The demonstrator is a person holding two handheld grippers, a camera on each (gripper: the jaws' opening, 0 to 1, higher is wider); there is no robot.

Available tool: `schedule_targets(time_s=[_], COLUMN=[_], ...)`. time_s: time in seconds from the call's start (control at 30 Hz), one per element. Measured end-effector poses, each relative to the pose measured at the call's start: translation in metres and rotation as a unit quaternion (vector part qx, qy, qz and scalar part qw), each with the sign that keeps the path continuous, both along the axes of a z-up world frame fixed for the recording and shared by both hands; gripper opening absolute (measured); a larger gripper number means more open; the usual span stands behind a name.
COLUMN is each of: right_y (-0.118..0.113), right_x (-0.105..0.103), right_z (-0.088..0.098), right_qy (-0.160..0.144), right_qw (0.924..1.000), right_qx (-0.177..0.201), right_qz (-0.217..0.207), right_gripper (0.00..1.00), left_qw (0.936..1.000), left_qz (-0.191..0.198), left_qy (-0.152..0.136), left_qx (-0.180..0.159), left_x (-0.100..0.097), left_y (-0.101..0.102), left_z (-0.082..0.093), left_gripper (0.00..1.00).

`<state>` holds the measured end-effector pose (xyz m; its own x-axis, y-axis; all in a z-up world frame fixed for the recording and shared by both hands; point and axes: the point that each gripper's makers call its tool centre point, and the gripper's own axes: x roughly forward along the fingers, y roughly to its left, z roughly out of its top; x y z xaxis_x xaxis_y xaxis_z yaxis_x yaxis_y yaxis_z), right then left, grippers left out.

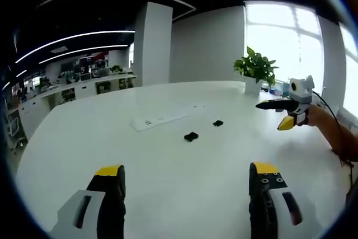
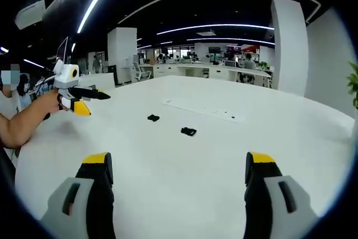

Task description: Snap the two parts of the plastic buckle together until the buckle closes and remains connected.

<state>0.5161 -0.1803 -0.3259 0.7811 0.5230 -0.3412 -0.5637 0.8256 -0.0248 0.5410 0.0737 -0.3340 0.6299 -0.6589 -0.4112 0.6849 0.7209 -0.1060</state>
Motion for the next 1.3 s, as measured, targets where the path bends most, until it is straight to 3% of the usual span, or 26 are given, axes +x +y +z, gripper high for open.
schedule_targets(time_s=[1.3], right_y=[-0.01], right_x=[0.029], right_z=[-0.009], right_qy=[0.009], right_qw=[0.9999], right_qx=[-0.007], right_qz=[-0.005], right_gripper=[0.96], left_qw=[0.9999], left_qz=[-0.013], left_qy=[0.007], left_qx=[0.006], left_x=[0.029], left_y=[-0.016], left_z=[-0.011], left_gripper=[0.9])
